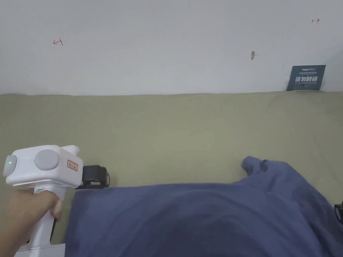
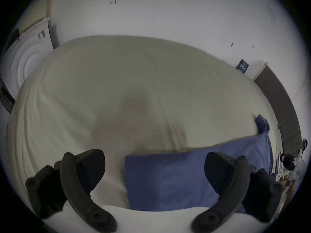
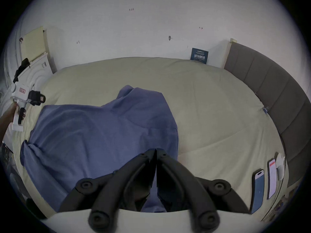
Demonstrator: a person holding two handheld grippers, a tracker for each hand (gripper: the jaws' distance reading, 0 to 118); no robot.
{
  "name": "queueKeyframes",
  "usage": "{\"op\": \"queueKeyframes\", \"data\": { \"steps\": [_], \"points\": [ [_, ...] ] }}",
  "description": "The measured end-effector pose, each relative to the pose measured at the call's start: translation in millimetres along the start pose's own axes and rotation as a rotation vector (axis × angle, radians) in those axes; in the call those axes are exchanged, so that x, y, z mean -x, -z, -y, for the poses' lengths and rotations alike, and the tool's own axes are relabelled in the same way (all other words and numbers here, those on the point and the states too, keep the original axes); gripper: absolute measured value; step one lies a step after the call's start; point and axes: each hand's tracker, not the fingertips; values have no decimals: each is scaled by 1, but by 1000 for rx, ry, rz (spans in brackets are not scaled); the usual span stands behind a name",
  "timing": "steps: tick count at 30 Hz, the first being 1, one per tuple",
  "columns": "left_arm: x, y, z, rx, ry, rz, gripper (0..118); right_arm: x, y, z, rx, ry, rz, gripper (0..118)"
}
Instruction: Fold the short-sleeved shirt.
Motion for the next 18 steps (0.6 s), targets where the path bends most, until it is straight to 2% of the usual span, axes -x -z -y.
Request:
{"op": "queueKeyframes", "data": {
  "steps": [2, 3, 4, 5, 6, 7, 8, 9, 10, 12, 13, 15, 17, 18],
  "points": [
    [-1, 11, 2, 68, 37, -1, 109, -5, 10, -7, 8, 14, -6, 7],
    [-4, 13, 6, 90, 66, -24, 90, -6, 17, -13, 12, 24, -8, 7],
    [-8, 14, 9, 89, 100, -62, 80, -8, 24, -19, 22, 27, -19, 7],
    [-10, 9, 12, 51, 154, -132, 77, -11, 33, -27, 30, 28, -23, 7],
    [-8, 8, 12, 31, 123, -74, 73, -14, 44, -35, 33, 39, -14, 7],
    [-8, 5, 11, 27, 107, -80, 61, -17, 55, -45, 51, 48, -17, 7],
    [-10, -1, 12, 3, 104, -103, 36, -22, 68, -55, 92, 66, -23, 9],
    [-11, -6, 13, -29, 121, -87, 6, -25, 81, -64, 127, 65, -4, 27],
    [-8, -8, 11, -40, 124, -29, 5, -26, 91, -72, 163, 47, 8, 51],
    [-17, -14, 13, -43, 134, -56, 5, -27, 114, -87, 198, 11, -8, 107],
    [-19, -15, 13, -35, 151, -60, 5, -29, 123, -90, 193, 6, -17, 112],
    [-19, -10, 12, -39, 165, -69, 5, -29, 139, -98, 188, -5, 11, 110],
    [-18, -8, 12, -18, 148, -59, 5, -34, 159, -100, 257, 22, 49, 110],
    [-14, -2, 11, -15, 143, -57, 5, -37, 167, -99, 293, 45, 51, 105]
  ]
}}
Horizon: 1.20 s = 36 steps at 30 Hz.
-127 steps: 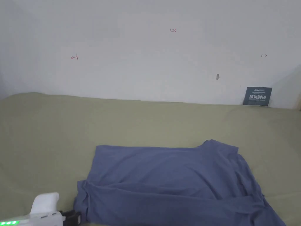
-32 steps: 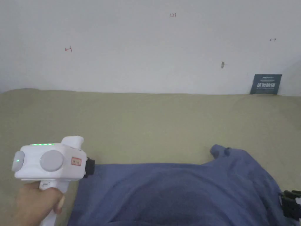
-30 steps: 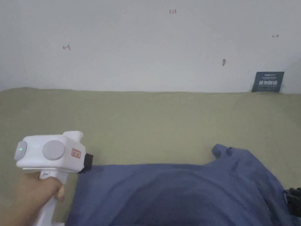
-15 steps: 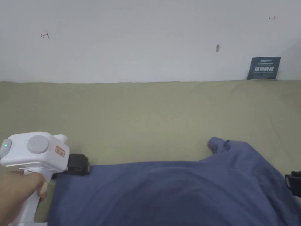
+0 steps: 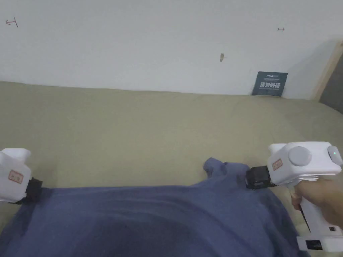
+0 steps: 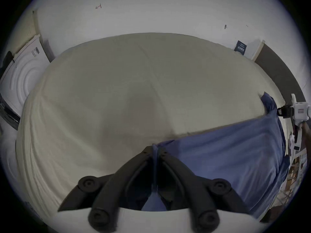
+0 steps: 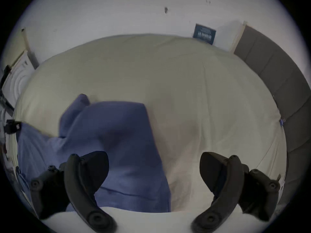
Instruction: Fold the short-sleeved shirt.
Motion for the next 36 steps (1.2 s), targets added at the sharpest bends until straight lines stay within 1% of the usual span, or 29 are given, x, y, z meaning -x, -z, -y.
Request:
{"op": "queueKeyframes", "data": {
  "steps": [1, 2, 3, 4, 5, 6, 7, 9, 10, 11, 13, 17, 18, 19, 22, 25, 29, 33, 36],
  "points": [
    [1, 2, 0, 3, 0, 9, 5, -1, 4, 0, 31, 18, -5, 92],
    [1, 3, 1, 9, -6, 15, 5, -1, 6, 0, 63, 23, -31, 70],
    [1, 4, 1, 11, -17, 15, 5, -1, 5, 1, 64, 21, -35, 59],
    [3, 7, 3, 7, -27, 24, 5, 1, 1, 2, 42, 24, -31, 59],
    [4, 6, 3, 1, -40, 30, 5, 2, -6, 3, 16, 36, -21, 54],
    [5, 5, 2, -2, -53, 37, 5, 2, -8, 0, 23, 33, -30, 14],
    [5, 3, 2, -8, -68, 47, 5, 4, -18, 5, 3, 49, -38, 7],
    [9, 0, 3, -15, -84, 56, 5, 7, -35, 7, -29, 1, -12, 7],
    [8, -5, 3, -24, -84, 55, 5, 7, -45, 8, -62, -10, -2, 7],
    [7, -12, 3, -38, -81, 62, 5, 23, -53, 7, -95, -13, -15, 7],
    [9, -24, 4, -44, -69, 76, 5, 29, -75, 11, -136, -11, -53, 7],
    [10, -64, 10, -92, -31, 104, 5, 37, -135, 31, -181, -72, -62, 7],
    [10, -76, 13, -107, -25, 114, 5, 37, -149, 39, -194, -80, -73, 7],
    [10, -88, 16, -124, -12, 135, 5, 28, -154, 42, -195, -89, -79, 7],
    [15, -125, 39, -173, 14, 162, 5, 18, -188, 65, -225, -101, -86, 7],
    [20, -157, 72, -192, 14, 169, 5, 7, -219, 96, -265, -79, -95, 7],
    [29, -185, 127, -211, -6, 178, 5, -12, -249, 148, -292, -21, -129, 7],
    [35, -192, 183, -224, -58, 202, 5, -19, -252, 209, -288, -11, -138, 7],
    [33, -183, 218, -180, -82, 201, 5, -19, -240, 252, -251, -20, -139, 7]
  ]
}}
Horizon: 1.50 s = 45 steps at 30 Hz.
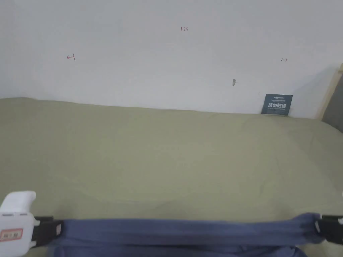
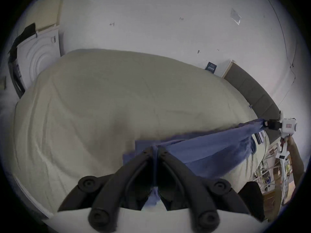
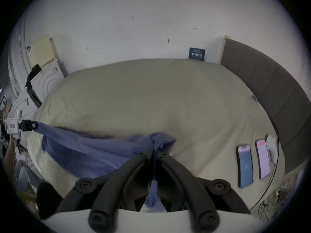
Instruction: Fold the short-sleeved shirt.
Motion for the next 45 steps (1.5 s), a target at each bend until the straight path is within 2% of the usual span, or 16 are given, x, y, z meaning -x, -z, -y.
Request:
{"op": "queueKeyframes", "data": {
  "steps": [9, 16, 17, 19, 20, 21, 25, 29, 30, 31, 32, 33, 34, 36, 41, 45],
  "points": [
    [27, 16, 68, 75, -105, -7, 5, -36, 28, 93, 138, 171, 3, 7],
    [38, 29, 80, 57, -131, 1, 9, -36, 42, 111, 123, 189, 12, 11],
    [39, 26, 79, 54, -143, 7, 22, -37, 41, 109, 122, 190, 11, 20],
    [39, 16, 78, 41, -167, 10, 88, -33, 32, 102, 134, 196, 44, 69],
    [33, 6, 78, 34, -171, 4, 108, -30, 26, 99, 146, 185, 64, 90],
    [31, -4, 77, 18, -171, 10, 111, -27, 19, 96, 144, 163, 73, 95],
    [16, -39, 58, -77, -148, 42, 111, -6, -16, 74, 19, 73, 104, 94],
    [-4, -44, 36, -88, -84, -1, 108, 24, -24, 51, 30, 78, 105, 94],
    [-7, -42, 34, -86, -73, 1, 103, 30, -23, 49, 32, 79, 94, 93],
    [-10, -40, 33, -83, -64, 1, 88, 35, -22, 48, 27, 75, 83, 88],
    [-14, -37, 33, -67, -56, 8, 61, 41, -20, 48, 20, 73, 77, 74],
    [-18, -29, 32, -34, -44, 2, 1, 46, -16, 48, 20, 69, 78, 42],
    [-21, -27, 34, -13, -31, -36, 0, 51, -12, 48, 28, 53, 90, 14],
    [-22, -22, 39, -3, -12, -24, 0, 59, -9, 53, 33, 46, 105, 7],
    [-1, -16, 41, -15, -138, 39, 0, 66, -3, 60, 18, 67, 65, 6],
    [32, -14, 31, -23, -222, 200, 0, 74, -3, 62, 17, 48, 62, 6]
  ]
}}
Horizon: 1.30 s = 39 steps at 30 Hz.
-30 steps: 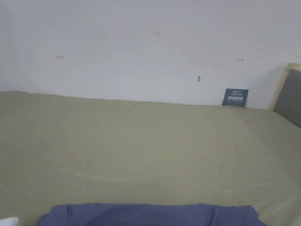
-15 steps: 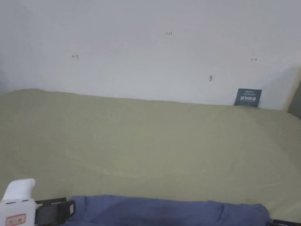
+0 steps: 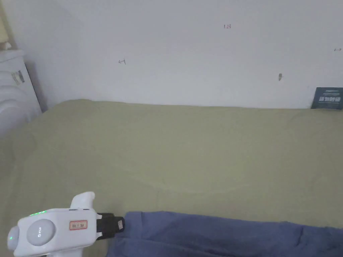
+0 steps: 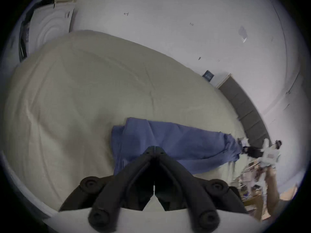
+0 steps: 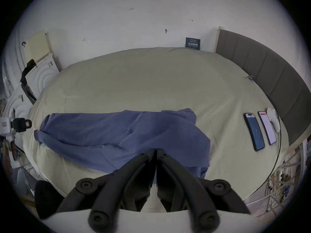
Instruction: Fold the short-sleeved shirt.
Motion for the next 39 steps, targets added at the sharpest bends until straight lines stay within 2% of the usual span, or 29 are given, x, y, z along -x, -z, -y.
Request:
{"op": "queueKeyframes", "data": {
  "steps": [4, 5, 6, 7, 8, 10, 12, 16, 20, 21, 22, 23, 24, 25, 26, 27, 28, 31, 34, 36, 39],
  "points": [
    [41, 4, -16, 85, -137, 256, 2, 4, -1, -2, 3, 9, -11, 6],
    [51, 7, -18, 107, -156, 299, 15, 5, -1, -2, 2, 7, -12, 6],
    [58, 9, -19, 104, -167, 304, 61, 6, 2, -3, 2, 1, -12, 6],
    [58, 9, -16, 99, -162, 298, 102, 7, 2, -3, 4, -6, -9, 6],
    [60, 14, -15, 103, -156, 279, 118, 9, 3, -3, 7, -9, -5, 6],
    [68, 21, -10, 126, -174, 274, 118, 10, 5, -4, 13, -12, -10, 6],
    [72, 32, -4, 154, -270, 303, 118, 12, 5, -4, 16, -12, -9, 6],
    [76, 54, 13, 191, -367, 303, 118, 16, 7, -5, 16, -16, -25, 6],
    [85, 66, 24, 93, -479, 517, 116, 19, 8, -6, 13, -15, -38, 6],
    [84, 72, 27, 106, -496, 500, 108, 20, 8, -6, 13, -15, -41, 6],
    [82, 75, 29, 107, -478, 468, 93, 19, 10, -7, 12, -15, -42, 6],
    [69, 70, 38, 101, -461, 400, 60, 18, 11, -8, 11, -14, -44, 6],
    [66, 73, 42, 112, -449, 314, 8, 17, 11, -8, 10, -13, -46, 6],
    [62, 75, 46, 121, -450, 238, 9, 16, 12, -8, 12, -11, -47, 6],
    [62, 74, 49, 102, -472, 296, 9, 16, 11, -7, 17, -9, -45, 6],
    [89, 70, 40, 53, -495, 333, 9, 14, 11, -7, 20, -7, -43, 6],
    [88, 66, 36, 51, -476, 295, 9, 12, 11, -7, 23, -7, -37, 6],
    [65, 52, 14, 33, -321, 235, 9, 6, 16, -6, 29, -10, -21, 6],
    [32, 35, -8, -26, -206, 286, 9, 3, 19, -4, 31, 7, -24, 6],
    [-14, 24, -15, -56, -102, 289, 9, 1, 21, -2, 31, 13, -29, 6],
    [-59, 28, -24, -49, 18, 330, 9, -2, 21, -1, 25, 37, -41, 6]
  ]
}}
